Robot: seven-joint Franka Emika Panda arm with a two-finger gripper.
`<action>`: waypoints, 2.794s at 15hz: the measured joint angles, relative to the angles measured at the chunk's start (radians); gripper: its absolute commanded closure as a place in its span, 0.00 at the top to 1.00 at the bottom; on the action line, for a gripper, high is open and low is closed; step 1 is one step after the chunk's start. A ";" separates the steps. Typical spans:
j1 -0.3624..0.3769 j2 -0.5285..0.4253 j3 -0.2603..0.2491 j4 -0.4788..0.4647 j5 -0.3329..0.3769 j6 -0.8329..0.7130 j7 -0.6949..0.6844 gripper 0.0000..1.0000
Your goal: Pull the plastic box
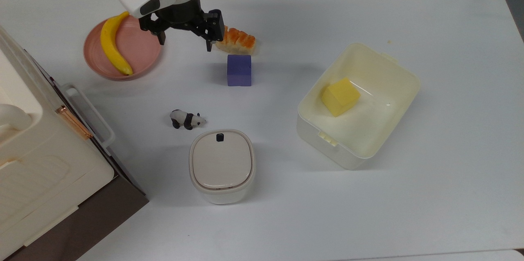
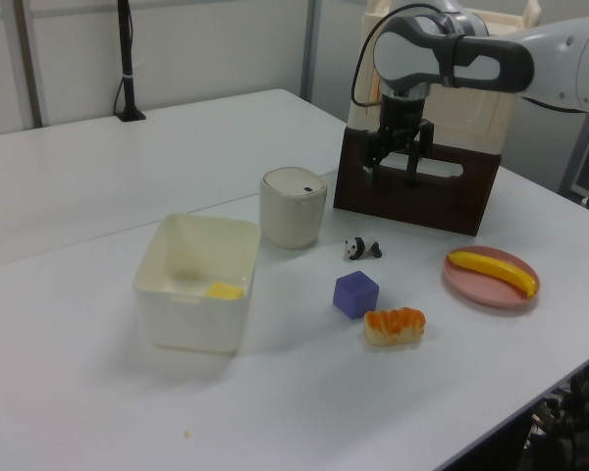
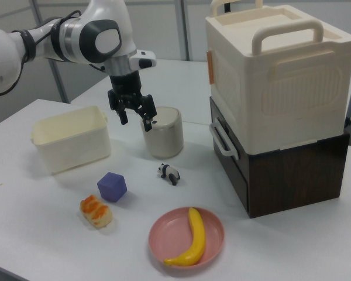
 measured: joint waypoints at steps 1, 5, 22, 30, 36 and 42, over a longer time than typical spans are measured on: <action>0.000 -0.004 0.000 0.003 0.013 0.000 0.000 1.00; -0.016 -0.002 -0.005 0.003 0.013 0.000 -0.090 1.00; 0.117 0.018 0.012 -0.064 0.148 0.001 -0.311 1.00; 0.342 0.133 0.016 0.016 0.128 0.188 -0.610 1.00; 0.456 0.225 0.016 0.057 0.048 0.279 -0.615 1.00; 0.446 0.242 -0.011 0.043 0.003 0.215 -0.666 1.00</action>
